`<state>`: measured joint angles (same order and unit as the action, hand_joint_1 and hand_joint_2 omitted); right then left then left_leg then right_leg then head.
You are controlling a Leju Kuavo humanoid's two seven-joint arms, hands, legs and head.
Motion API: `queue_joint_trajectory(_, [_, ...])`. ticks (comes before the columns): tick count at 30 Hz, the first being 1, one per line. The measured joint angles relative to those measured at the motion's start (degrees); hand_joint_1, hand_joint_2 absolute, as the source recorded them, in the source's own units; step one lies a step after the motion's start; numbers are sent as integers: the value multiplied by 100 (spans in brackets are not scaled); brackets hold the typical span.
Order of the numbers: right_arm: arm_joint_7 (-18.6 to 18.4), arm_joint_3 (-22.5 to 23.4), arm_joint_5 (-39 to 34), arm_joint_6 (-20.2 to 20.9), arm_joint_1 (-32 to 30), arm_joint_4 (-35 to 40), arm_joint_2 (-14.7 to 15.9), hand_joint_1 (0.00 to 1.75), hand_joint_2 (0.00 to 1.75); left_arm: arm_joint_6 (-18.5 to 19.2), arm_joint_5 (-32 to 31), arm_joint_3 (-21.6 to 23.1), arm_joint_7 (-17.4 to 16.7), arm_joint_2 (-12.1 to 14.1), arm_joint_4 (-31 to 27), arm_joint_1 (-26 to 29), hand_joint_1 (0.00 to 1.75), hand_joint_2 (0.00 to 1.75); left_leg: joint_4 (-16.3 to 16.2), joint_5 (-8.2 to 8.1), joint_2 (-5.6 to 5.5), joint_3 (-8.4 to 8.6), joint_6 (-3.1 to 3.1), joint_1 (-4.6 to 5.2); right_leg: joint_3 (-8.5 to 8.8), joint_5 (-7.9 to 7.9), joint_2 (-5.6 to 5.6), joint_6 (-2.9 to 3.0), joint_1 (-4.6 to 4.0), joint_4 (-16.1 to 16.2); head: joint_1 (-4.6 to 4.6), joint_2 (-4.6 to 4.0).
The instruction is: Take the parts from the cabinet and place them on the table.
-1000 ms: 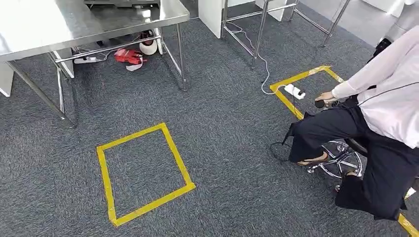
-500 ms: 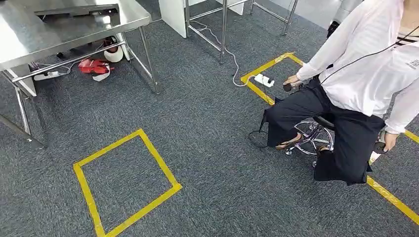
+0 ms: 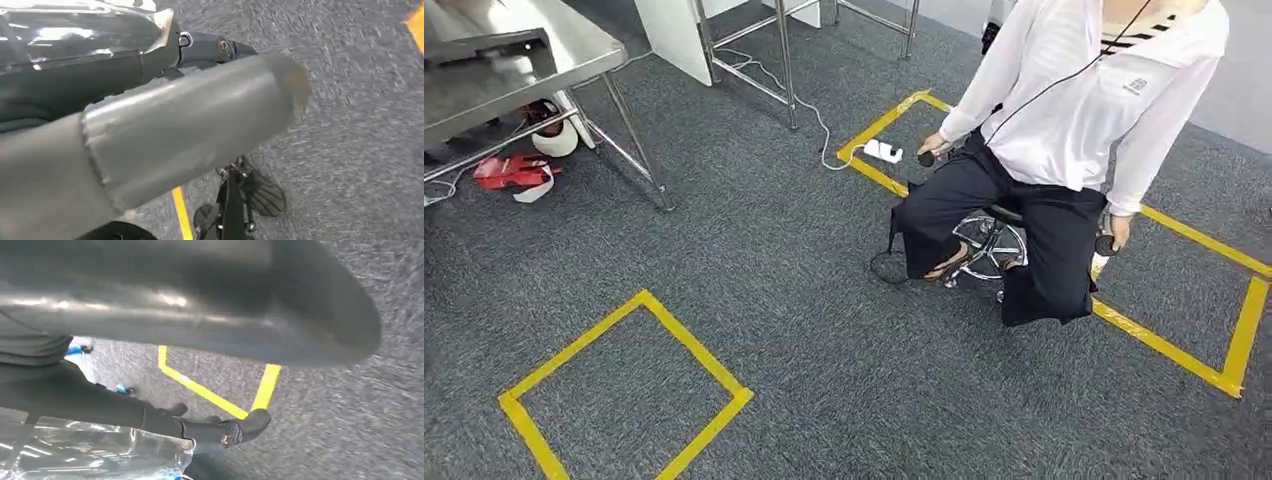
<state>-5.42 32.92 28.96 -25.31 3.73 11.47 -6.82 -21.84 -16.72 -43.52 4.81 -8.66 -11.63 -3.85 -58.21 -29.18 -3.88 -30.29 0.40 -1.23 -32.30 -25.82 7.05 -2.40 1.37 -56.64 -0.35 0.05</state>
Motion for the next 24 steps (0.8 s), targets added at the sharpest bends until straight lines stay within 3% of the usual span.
queue_joint_trajectory(1, [0, 11, 0, -2, -15, -2, 0, 0, 0, 0, 0, 4, 2, -4, 0, -4, 0, 0, 46, 37, 69, 11, 68, -4, -52, 10, 68, -56, -12, 10, 7, 0])
queue_joint_trajectory(2, [2, 18, 2, -4, -23, -2, 6, 0, 0, 0, -2, 15, 2, -7, -2, -17, 0, 0, 84, 80, 158, 16, 134, -21, -61, -24, -130, -47, 23, -77, 7, 0])
queue_joint_trajectory(3, [2, 18, 9, -11, -15, -2, 2, 0, 0, 0, -7, 17, 4, -2, -2, -11, 0, 0, 94, 81, 206, 14, 184, -11, -179, -163, -457, -23, -6, -305, 40, 0])
queue_joint_trajectory(4, [4, 18, 15, -9, 4, -2, -7, 0, 0, 0, -7, 17, 9, 4, -2, -6, 0, 0, 93, 82, 304, 8, 208, 1, -394, -381, -590, 7, -5, -724, 79, 0])
queue_joint_trajectory(6, [4, 18, 20, -11, 21, -2, -13, 0, 0, 0, -7, 17, 9, 7, -2, -2, 0, 0, 90, 75, 489, -5, 221, 37, -848, -744, -636, 19, -1, -1674, 79, 0])
queue_joint_trajectory(7, [4, 20, 20, -11, 15, 0, -11, 0, 0, 0, -7, 17, 9, 7, -2, -4, 0, 0, 89, 74, 564, -6, 221, 52, -926, -779, -637, -9, -2, -1880, 83, 0])
queue_joint_trajectory(8, [2, 20, 18, -11, 2, -2, -9, 0, 0, 0, -7, 17, 13, 7, -2, -6, 0, 0, 89, 73, 628, -5, 220, 59, -865, -724, -639, -39, -3, -1798, 79, 0])
queue_joint_trajectory(10, [2, 22, 17, -17, -13, 0, -4, 0, 0, 11, -17, 20, 24, 7, -2, -11, 0, 0, 89, 70, 758, 9, 216, 65, -371, -411, -696, -106, -20, -945, 83, 0])
queue_joint_trajectory(11, [2, 24, 15, -26, -4, 0, -4, 0, 0, 22, -41, 24, 26, 4, -2, -12, 0, 0, 90, 65, 815, 20, 208, 68, -26, -248, -883, -100, -45, -337, 88, 0])
queue_joint_trajectory(12, [2, 26, 2, -31, 18, 0, -2, 0, 0, 39, -66, 26, 33, 4, -2, -11, 0, 0, 86, 50, 869, 31, 185, 92, 124, -199, -1156, -17, -107, -9, 87, 0])
queue_joint_trajectory(13, [2, 33, -2, -39, 38, 2, -5, 0, 0, 70, -70, 28, 44, 7, -2, -7, 0, 0, 79, 19, 919, 48, 137, 116, 112, -147, -1138, 11, -160, 0, 81, 0])
queue_joint_trajectory(16, [4, 81, -6, -63, 14, 0, 0, 0, 0, 85, -81, 39, 70, 7, -2, -37, 0, 0, 116, 12, 1092, 116, 60, 90, 72, -121, -941, 120, -176, 6, 85, 0])
queue_joint_trajectory(17, [2, 96, -9, -72, 14, 0, 2, 0, 0, 85, -83, 46, 74, 13, -4, -37, 0, 0, 91, -29, 1056, 117, 21, 75, 191, -58, -874, 191, -55, 83, 85, 0])
queue_joint_trajectory(18, [2, 112, -22, -81, 3, 2, 0, 0, 0, 92, -98, 46, 83, 31, -4, -40, 0, 0, -70, -159, 769, 75, -14, 56, 186, -46, -822, 208, -39, 101, 44, 0])
queue_joint_trajectory(19, [2, 116, -35, -101, 7, 2, 2, 0, 0, 123, -118, 48, 92, 31, -4, -37, 0, 0, -394, -389, 582, -61, -20, 45, 176, -31, -771, 238, -34, 89, 26, 0])
queue_joint_trajectory(20, [2, 118, -48, -105, 19, 2, -7, 0, 0, 142, -131, 50, 92, 31, -2, -27, 0, 0, -812, -612, 482, -245, -38, 25, 157, -18, -712, 283, -39, 75, 9, 0])
queue_joint_trajectory(21, [2, 120, -57, -109, 21, 2, -13, 0, 0, 157, -136, 55, 92, 37, -4, -9, 0, 0, -1212, -777, 423, -432, -56, 18, 153, -18, -648, 283, -52, 70, 13, 0])
queue_joint_trajectory(22, [-53, 136, -61, -129, 9, 0, -24, 0, 0, 173, -184, 66, 50, 46, -2, 10, 0, 0, -1514, -843, 398, -588, -73, 13, 152, -18, -567, 282, -64, 67, 9, 0])
queue_joint_trajectory(23, [-161, 159, -59, -164, -4, 0, -22, 0, 0, 181, -236, 87, -39, 50, -2, 24, 0, 0, -1515, -743, 395, -619, -82, 3, 155, -19, -482, 281, -64, 53, 11, 0])
queue_joint_trajectory(24, [-217, 171, -61, -195, -24, 2, -22, 0, 0, 190, -265, 107, -74, 52, -2, 30, 0, 0, -1286, -536, 395, -543, -95, -15, 155, -22, -410, 279, -61, 34, 9, 0])
